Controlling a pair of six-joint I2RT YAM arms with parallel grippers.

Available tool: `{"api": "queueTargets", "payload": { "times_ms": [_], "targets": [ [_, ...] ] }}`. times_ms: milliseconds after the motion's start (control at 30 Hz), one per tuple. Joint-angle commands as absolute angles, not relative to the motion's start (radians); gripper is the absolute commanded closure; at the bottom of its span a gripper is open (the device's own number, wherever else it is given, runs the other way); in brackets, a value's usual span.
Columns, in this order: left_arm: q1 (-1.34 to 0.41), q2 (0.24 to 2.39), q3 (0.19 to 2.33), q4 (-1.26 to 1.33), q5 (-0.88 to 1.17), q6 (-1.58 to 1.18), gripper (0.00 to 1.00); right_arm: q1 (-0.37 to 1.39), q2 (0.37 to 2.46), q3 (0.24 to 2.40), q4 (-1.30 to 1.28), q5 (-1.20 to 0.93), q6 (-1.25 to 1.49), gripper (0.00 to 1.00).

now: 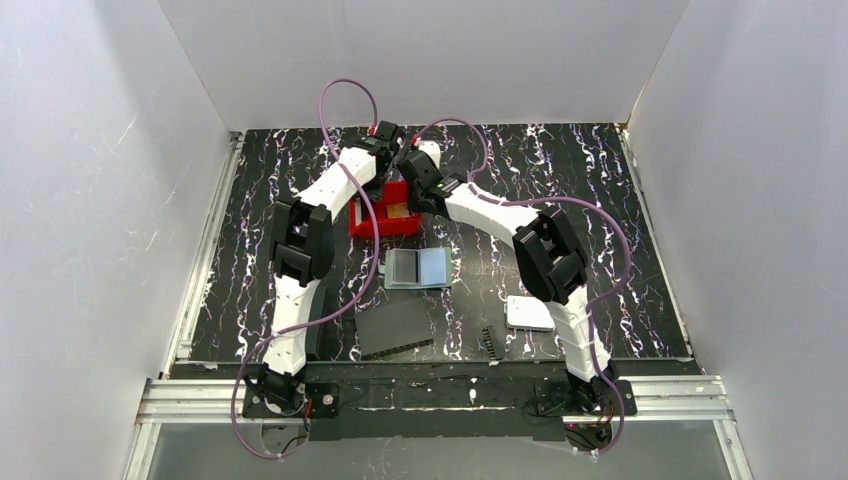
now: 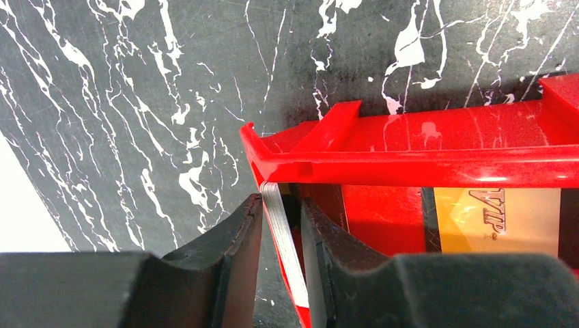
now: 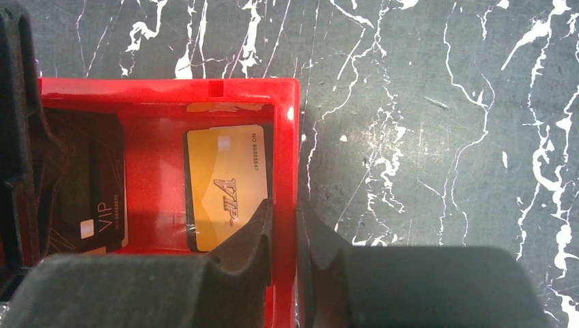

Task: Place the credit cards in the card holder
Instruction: Pick up the credit card from the storage box.

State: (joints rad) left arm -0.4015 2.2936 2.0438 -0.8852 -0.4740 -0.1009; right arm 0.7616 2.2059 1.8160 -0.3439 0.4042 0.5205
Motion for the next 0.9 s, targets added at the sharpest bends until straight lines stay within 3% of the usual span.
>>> {"api": "queueTargets", "payload": {
  "times_ms": [0,200,533,867],
  "targets": [
    [-0.378,2.234,2.031,-0.937,-0.558,-0.089,0.75,0.744,2.196,1.83,-0.367,0.473,0.51,0.99],
    [-0.378,2.235,2.034,-0.94,-0.578,-0.089,0.79,0.743,2.2,1.836,-0.373,0.471,0.512,0.99],
    [-0.385,2.255,2.066,-0.968,-0.596,-0.097,0.99,0.744,2.204,1.842,-0.379,0.469,0.513,0.99],
    [-0.395,2.233,2.086,-0.992,-0.552,-0.126,1.0,0.744,2.205,1.843,-0.383,0.471,0.512,0.99]
  ]
}}
